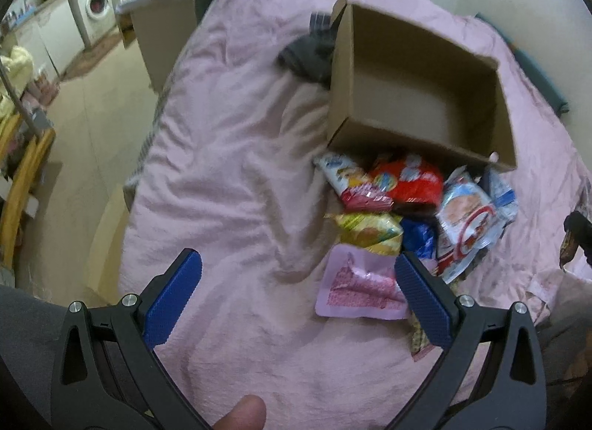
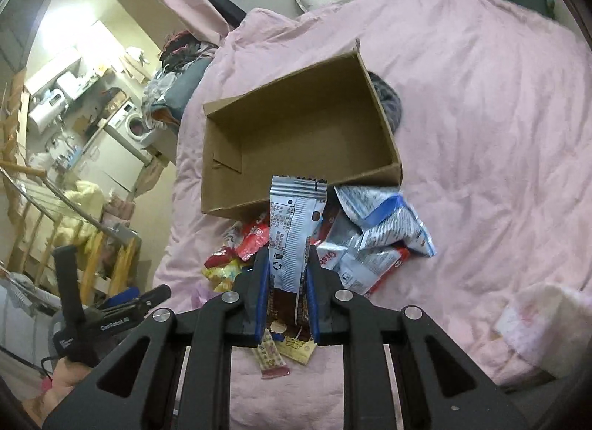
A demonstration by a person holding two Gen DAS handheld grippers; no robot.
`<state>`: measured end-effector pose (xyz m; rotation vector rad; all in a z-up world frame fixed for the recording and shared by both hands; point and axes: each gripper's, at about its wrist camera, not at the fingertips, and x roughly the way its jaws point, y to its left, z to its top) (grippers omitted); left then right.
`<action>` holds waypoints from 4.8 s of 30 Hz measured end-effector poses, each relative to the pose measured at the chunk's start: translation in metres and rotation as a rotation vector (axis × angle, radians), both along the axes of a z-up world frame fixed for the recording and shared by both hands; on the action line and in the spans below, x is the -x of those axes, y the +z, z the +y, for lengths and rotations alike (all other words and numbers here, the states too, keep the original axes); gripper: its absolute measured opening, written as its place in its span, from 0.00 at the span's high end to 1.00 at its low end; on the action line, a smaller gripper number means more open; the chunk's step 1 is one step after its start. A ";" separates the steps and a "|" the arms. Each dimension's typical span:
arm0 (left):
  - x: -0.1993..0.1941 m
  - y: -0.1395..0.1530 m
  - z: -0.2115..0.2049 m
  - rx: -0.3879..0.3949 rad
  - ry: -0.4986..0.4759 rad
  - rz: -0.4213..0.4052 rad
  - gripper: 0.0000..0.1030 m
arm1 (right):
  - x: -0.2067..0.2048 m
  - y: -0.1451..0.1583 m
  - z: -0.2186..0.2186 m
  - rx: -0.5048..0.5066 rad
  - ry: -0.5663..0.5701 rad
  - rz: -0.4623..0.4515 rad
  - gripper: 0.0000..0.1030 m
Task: Organize snacks
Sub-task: 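Grasp the pink-wrapped sweet with the left tool while the right tool holds the chocolate bar, then carry the pink sweet and chocolate bar over the box with both tools, then open the left tool and right tool, dropping both snacks into the box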
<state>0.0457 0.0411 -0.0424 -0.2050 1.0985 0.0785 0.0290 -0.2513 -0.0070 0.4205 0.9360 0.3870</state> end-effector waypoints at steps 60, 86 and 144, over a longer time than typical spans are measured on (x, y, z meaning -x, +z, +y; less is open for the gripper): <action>0.014 0.028 -0.071 0.144 -0.349 0.027 0.95 | -0.002 -0.025 -0.008 -0.017 -0.044 0.073 0.82; -0.081 0.110 -0.046 0.018 -0.235 -0.270 0.95 | -0.062 0.019 0.010 -0.027 0.004 -0.088 0.82; -0.186 0.031 -0.068 -0.063 -0.217 -0.265 0.56 | -0.187 -0.046 0.044 0.066 -0.006 0.085 0.82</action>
